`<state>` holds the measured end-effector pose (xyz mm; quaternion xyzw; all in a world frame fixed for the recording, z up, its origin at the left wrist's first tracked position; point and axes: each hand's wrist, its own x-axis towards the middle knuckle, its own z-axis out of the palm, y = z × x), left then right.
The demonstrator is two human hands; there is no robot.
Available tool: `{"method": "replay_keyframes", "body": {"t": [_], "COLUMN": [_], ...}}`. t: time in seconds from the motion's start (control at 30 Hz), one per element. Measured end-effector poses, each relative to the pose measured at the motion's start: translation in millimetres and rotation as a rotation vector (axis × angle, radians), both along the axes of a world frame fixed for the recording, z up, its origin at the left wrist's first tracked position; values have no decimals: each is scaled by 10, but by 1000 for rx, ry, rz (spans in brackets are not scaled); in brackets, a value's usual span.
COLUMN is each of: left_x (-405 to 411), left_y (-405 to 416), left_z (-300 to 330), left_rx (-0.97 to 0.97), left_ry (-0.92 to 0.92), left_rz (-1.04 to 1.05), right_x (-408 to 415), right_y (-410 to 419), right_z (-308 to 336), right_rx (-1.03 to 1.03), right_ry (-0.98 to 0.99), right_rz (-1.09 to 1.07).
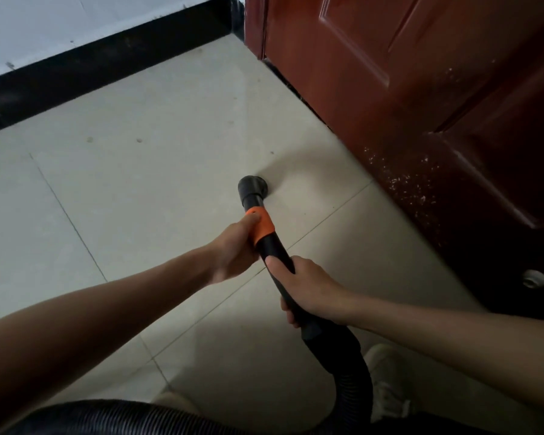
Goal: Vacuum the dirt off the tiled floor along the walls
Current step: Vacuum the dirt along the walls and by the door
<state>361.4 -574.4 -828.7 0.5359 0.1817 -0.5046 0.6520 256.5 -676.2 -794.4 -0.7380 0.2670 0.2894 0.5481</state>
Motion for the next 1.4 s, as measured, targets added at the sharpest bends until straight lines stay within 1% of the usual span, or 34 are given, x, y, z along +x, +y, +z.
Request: {"method": "replay_keyframes", "body": {"t": [0.13, 0.2, 0.33, 0.4, 0.47, 0.53, 0.7, 0.97, 1.17, 1.3, 1.4], "left_x": [6, 33, -10, -32, -33, -31, -103, -257, -203, -91, 36], "left_y": [-87, -99, -72, -66, -95, -175, -419, -706, -1064, -1270, -1271], "left_z": [-15, -24, -24, -22, 2, 39, 28, -118, -102, -84, -100], "left_rx": [146, 162, 123, 98, 63, 31, 32, 29, 77, 101, 96], "left_ry": [-71, -32, 52, 65, 77, 78, 73, 50, -151, -225, -257], "left_rz": [-5, 31, 60, 53, 38, 5, -99, -241, -325, -308, -269], "right_x": [-122, -195, -276, -272, -260, -252, -359, -642, -602, -465, -290], "right_y": [-5, 20, 18, -7, -22, -36, -126, -276, -532, -704, -730], "right_z": [-7, -4, 28, 64, 95, 106, 67, 0, -53, -117, -176], "right_rx": [-2, 13, 64, 143, 248, 286, 175, 114, 8, -34, -44], "right_ry": [-17, -16, 20, 53, 85, 74, 47, 34, 21, -36, -55], "right_rz": [-17, -4, 6, -8, -72, -154, -239, -340, -434, -460, -455]}}
